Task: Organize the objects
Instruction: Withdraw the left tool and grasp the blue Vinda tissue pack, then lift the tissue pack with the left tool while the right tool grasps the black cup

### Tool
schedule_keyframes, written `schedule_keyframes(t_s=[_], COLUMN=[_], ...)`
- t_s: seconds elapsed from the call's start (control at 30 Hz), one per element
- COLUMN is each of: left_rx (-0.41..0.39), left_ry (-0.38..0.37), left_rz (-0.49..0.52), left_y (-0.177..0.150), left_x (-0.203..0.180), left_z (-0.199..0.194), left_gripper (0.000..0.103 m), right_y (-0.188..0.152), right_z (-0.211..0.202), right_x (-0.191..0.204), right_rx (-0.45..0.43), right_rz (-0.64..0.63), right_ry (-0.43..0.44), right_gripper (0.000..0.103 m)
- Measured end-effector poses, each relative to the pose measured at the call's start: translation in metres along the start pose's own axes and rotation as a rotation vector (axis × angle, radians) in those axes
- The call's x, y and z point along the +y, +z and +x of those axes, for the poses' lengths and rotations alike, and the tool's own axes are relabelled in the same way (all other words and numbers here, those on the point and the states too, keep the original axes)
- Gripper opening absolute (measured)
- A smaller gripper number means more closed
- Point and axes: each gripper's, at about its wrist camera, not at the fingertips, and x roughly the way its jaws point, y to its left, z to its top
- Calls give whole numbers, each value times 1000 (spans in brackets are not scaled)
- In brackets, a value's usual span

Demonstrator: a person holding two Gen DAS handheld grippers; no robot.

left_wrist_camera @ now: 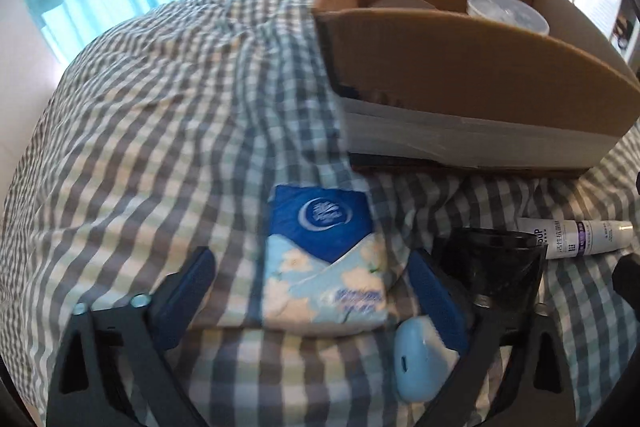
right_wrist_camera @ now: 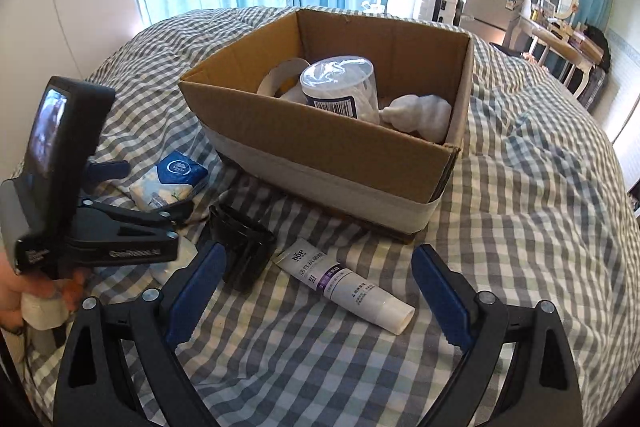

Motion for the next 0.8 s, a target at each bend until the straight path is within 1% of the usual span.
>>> schedule_keyframes(t_s=[0.03,0.07,0.1,0.17,0.37,0.47,0.6,0.67,0.8], left_rx=[11,26,42,50,22,-20,-90,-118,-165], left_ry=[3,2,-1,-3,-14,-12,-7,-10,13], left_rz=[9,15,21,27,17,6,-8,-22,-43], left_y=[0,1,0,-1,-3,-5,-6,-8,-8], left_x=[-2,-4,-5,-6,-3,3,13,21,40], left_z=[4,8,12,14,0,-18,-45,-57,-78], left_gripper=[74,67,54,53,53,53,53,53,53], right_y=[0,0,-1,-1,-1,-1,3,5,10], right_z=[1,2,3,2,-2,-5,-6,-4,6], right_x=[0,1,1,1,3,8,17,24,43], right_rx=[3,4,5,3,-9,-19,-21,-20,-9], right_rz=[0,0,0,2,-2,-11,-21,-35,-50], right_ry=[0,2,2,0,-3,-10,1,5,19], right_gripper=[95,95,95,95,95,95,95,95,94])
